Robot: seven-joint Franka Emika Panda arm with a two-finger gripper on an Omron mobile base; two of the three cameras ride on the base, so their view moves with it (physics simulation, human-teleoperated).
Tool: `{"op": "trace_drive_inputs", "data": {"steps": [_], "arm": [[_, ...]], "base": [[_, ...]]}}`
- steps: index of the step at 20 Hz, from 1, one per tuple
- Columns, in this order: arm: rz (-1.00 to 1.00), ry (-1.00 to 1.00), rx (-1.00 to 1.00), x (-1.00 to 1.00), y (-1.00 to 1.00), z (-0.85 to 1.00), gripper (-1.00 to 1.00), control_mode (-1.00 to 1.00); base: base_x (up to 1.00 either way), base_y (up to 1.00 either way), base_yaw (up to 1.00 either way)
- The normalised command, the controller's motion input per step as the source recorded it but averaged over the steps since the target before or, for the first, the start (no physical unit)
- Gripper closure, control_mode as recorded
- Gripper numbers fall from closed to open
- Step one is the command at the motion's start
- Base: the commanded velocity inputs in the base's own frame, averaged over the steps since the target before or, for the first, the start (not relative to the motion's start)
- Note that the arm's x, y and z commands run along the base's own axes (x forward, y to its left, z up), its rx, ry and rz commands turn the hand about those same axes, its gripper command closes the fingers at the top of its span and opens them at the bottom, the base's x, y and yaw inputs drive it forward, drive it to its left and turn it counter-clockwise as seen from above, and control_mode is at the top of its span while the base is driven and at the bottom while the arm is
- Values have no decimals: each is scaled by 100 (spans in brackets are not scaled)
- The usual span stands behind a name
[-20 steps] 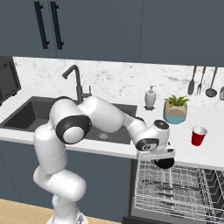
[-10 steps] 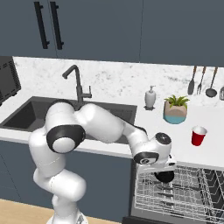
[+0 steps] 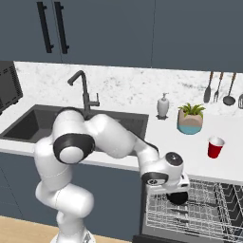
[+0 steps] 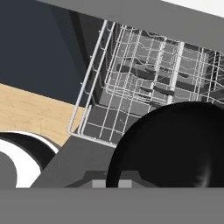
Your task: Pick up the cup and bowl from the counter, place them in the dishwasher, and close the dishwasher door.
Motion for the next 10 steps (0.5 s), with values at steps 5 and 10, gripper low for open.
{"op": "trace_drive_inputs", "data": {"steps": [5,10], "arm": [[0,-7,18,0,-53,0,100,-100],[0,0,13,0,-42,0,100,-100]], "base": [[0,0,0],[0,0,0]]}}
